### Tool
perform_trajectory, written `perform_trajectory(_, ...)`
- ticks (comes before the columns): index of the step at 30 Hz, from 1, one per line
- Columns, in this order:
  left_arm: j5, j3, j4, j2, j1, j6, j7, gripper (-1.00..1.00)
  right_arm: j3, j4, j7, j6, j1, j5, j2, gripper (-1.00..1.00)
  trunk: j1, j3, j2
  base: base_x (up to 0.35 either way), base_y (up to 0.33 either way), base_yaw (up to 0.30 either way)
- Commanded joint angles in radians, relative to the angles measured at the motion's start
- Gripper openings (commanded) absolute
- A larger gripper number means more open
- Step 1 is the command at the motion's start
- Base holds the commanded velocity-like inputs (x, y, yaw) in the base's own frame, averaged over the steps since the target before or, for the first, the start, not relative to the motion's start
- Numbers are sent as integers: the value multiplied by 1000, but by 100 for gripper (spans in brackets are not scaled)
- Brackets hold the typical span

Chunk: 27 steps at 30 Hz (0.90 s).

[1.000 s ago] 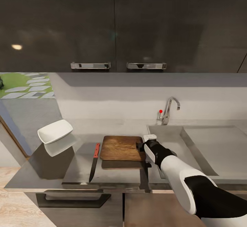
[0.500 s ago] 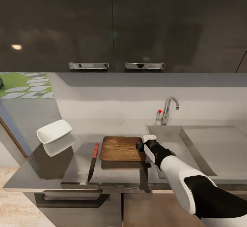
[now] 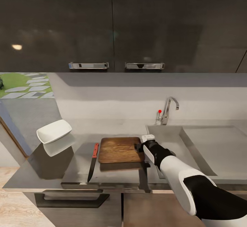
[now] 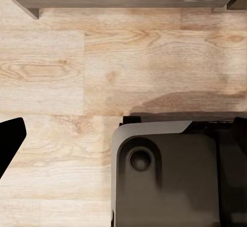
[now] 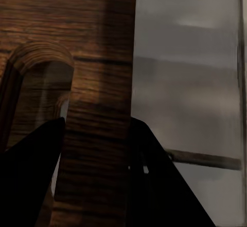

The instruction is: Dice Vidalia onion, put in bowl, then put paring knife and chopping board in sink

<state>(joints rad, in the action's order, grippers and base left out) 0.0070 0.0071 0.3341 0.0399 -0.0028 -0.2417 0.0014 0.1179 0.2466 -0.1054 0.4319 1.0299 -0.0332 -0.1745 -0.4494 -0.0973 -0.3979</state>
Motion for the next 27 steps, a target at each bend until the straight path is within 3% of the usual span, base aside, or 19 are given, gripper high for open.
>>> perform_trajectory(1,1,1,0,0,0,-2,0,100,5,2,1,6,1,-1,0,-100,-1,-2,-2,0,0,0)
perform_trajectory(27,2,0,0,0,0,-2,0,100,3,-7,11,4,1,-1,9,-100,-1,-18,-2,0,0,0)
